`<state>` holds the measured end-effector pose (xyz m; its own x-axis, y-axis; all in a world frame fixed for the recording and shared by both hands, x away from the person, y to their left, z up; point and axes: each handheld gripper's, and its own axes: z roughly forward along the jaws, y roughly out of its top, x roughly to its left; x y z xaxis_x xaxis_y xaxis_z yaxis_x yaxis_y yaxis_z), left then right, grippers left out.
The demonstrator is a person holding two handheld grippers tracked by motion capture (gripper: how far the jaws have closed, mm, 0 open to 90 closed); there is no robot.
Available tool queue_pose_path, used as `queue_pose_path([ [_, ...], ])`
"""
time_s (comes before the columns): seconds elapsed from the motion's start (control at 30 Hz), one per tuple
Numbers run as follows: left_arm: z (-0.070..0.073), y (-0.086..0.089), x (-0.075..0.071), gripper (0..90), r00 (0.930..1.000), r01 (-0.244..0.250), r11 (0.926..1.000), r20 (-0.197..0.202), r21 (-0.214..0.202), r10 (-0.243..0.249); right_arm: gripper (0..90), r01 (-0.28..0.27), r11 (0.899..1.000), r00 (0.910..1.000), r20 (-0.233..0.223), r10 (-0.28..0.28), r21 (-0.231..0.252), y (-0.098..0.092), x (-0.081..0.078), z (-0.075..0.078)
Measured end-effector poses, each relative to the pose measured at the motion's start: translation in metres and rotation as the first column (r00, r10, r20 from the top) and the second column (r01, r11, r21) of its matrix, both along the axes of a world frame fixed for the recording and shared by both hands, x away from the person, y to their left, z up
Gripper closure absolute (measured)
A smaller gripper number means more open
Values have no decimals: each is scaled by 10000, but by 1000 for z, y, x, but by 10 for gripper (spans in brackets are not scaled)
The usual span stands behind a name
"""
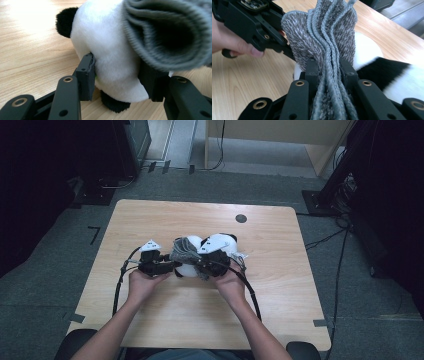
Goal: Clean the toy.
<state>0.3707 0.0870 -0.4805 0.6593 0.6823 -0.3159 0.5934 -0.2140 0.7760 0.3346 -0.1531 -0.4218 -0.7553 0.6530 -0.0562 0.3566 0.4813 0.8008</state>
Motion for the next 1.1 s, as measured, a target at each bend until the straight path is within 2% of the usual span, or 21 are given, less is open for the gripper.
queue_pose_path([
  [0.33, 0, -1, 0, 484, 10000, -13, 10000, -86, -68, 12, 741, 488, 9988, 9986, 222, -488, 1, -40, -14, 15],
  [0.5, 0, -1, 0, 484, 10000, 11, 10000, -70, -69, -12, 741, 1013, 9947, 9941, 384, -1019, 168, -65, -19, 22],
  [0.63, -1, -2, 0, 475, 10000, 38, 10000, 65, -70, -37, 739, 1329, 9902, 9902, 368, -1344, 420, -83, -20, 22],
  [0.83, 0, -1, 2, 475, 10000, 71, 9999, 10, -111, -71, 740, 1962, 9783, 9795, 334, -1987, 672, -103, -20, 22],
  [0.97, 1, -1, 4, 470, 9999, 89, 9998, -104, -204, -91, 742, 2469, 9643, 9680, 223, -2501, 951, -117, -20, 23],
  [1.1, 1, 0, 4, 467, 9997, 92, 9997, -227, -225, -97, 744, 2961, 9466, 9521, 402, -3033, 1278, -130, -16, 31],
])
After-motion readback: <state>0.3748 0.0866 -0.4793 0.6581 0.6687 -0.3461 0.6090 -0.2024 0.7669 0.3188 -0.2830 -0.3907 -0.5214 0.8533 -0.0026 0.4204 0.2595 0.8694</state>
